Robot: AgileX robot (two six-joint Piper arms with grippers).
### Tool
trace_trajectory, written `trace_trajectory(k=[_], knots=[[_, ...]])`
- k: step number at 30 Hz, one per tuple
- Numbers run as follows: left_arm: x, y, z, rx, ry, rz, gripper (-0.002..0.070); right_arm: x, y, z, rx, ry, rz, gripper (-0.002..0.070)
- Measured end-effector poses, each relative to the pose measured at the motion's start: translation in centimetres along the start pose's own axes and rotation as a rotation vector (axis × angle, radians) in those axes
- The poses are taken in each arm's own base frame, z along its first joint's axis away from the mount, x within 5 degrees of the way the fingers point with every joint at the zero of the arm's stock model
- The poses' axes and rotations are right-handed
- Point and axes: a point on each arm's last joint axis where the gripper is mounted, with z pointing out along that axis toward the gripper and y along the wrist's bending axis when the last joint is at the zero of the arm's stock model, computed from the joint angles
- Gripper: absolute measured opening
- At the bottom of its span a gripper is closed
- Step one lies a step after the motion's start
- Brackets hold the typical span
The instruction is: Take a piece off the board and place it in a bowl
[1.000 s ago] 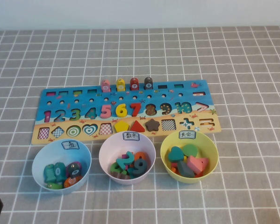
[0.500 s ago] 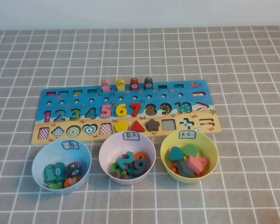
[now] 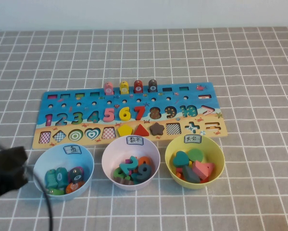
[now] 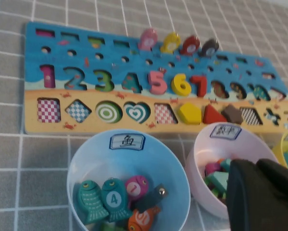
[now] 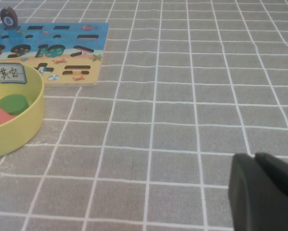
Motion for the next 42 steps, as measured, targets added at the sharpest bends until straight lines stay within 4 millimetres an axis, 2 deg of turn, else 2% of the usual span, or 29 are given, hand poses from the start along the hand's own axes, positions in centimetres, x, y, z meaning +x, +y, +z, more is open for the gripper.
trace_trajectory(k=[5,10,13,19,25,31,37,42], knots=[[-3.4,-0.8,3.5,-0.019,0.211,0.103,-0.0005,0.0,0.0,0.0,0.000,0.000,0.000,-0.0018],[-7.1,-1.1,8.0,-0.040,0.386,0.165,-0.0005,0.0,0.0,0.0,0.000,0.000,0.000,-0.0018],[-9.5,-1.5,10.7,-0.031,0.445,0.171,-0.0005,0.0,0.0,0.0,0.000,0.000,0.000,-0.0018],[-12.7,-2.4,16.8,-0.015,0.540,0.214,-0.0005,0.0,0.0,0.0,0.000,0.000,0.000,-0.0018],[-14.2,-4.4,22.9,-0.023,0.619,0.262,-0.0005,0.0,0.0,0.0,0.000,0.000,0.000,-0.0018],[-14.9,-5.9,27.7,-0.056,0.669,0.295,-0.0005,0.0,0.0,0.0,0.000,0.000,0.000,-0.0018],[-14.3,-6.3,31.6,-0.087,0.709,0.269,-0.0005,0.0,0.0,0.0,0.000,0.000,0.000,-0.0018],[-13.3,-5.5,33.4,-0.160,0.722,0.237,-0.0005,0.0,0.0,0.0,0.000,0.000,0.000,-0.0018]])
